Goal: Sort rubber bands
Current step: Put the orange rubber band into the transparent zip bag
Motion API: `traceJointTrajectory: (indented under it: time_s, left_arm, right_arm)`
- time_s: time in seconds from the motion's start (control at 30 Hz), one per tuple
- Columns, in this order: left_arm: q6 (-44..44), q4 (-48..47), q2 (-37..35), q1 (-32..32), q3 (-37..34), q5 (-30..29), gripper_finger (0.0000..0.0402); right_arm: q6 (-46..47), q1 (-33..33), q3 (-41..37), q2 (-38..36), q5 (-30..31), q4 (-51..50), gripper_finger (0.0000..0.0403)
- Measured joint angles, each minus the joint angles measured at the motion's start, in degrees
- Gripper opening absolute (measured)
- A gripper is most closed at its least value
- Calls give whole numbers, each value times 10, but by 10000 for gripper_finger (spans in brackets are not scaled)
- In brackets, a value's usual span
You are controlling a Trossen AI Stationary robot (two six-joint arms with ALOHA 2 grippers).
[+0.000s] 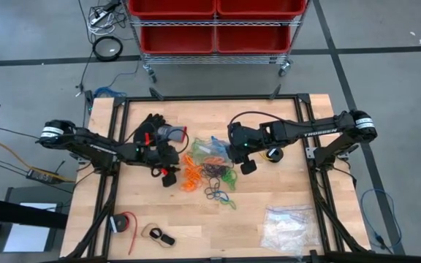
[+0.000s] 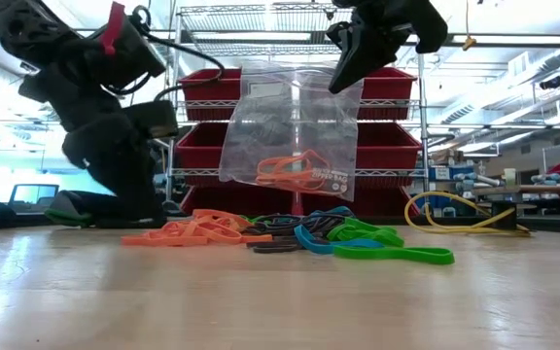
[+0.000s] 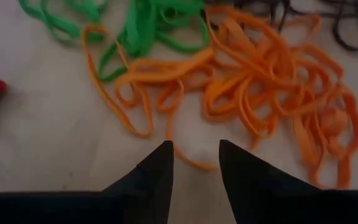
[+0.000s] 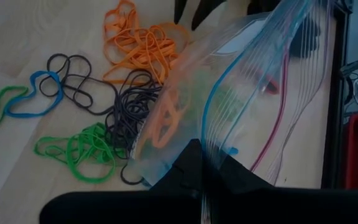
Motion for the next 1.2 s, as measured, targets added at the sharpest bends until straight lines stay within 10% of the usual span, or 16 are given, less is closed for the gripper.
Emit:
traceJointTrajectory:
  time_s: [0.4,0.67,1.2]
  left_arm:
    - [-13,37,73,-7,6,-24,127]
    - [49,-56,87,-33,50,-115,6]
    - [180,-418,19,-72,367,-295,1]
  right_arm:
    - [2,0,0,0,0,2,0]
    - [2,0,0,0,0,2,0]
    - [3,1,0,0,0,4,0]
